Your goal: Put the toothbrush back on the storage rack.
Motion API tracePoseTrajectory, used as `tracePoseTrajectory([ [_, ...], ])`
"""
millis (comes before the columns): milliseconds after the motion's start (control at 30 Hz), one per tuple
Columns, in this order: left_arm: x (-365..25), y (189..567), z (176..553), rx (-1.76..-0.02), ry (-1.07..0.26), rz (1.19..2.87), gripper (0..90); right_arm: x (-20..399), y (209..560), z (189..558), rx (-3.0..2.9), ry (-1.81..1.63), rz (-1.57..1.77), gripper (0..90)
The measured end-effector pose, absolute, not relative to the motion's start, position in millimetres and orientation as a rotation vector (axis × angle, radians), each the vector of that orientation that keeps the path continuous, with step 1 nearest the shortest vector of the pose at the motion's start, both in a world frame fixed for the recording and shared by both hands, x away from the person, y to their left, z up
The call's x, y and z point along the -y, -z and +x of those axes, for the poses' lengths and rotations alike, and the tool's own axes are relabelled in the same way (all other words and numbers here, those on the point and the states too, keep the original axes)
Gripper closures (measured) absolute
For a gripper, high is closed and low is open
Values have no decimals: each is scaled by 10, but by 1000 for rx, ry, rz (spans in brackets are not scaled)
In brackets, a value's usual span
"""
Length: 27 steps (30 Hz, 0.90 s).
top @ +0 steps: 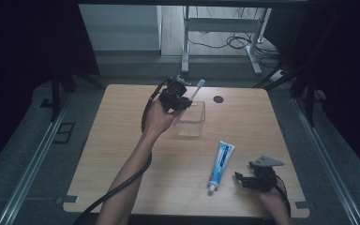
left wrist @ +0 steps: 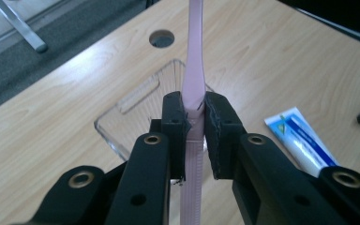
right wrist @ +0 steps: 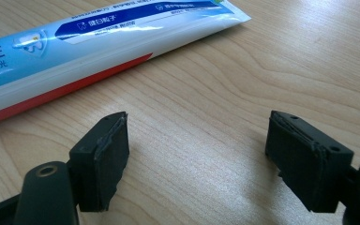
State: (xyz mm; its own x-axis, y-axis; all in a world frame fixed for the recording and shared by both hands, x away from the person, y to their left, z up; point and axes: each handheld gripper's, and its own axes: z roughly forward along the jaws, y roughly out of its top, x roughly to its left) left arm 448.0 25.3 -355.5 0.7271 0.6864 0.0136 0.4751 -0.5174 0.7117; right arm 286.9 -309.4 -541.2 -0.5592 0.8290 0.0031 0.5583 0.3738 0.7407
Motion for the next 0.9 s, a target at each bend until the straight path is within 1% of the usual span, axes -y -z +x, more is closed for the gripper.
tracePoseTrajectory([
  [333, -155, 3572, 4632, -885, -396, 2175, 794, 3096, 5412, 2872, -2272, -1014, 1209, 221],
  [900, -67, 3687, 4765, -879, -407, 2134, 794, 3100, 5412, 2873, -2274, -1019, 1212, 221],
])
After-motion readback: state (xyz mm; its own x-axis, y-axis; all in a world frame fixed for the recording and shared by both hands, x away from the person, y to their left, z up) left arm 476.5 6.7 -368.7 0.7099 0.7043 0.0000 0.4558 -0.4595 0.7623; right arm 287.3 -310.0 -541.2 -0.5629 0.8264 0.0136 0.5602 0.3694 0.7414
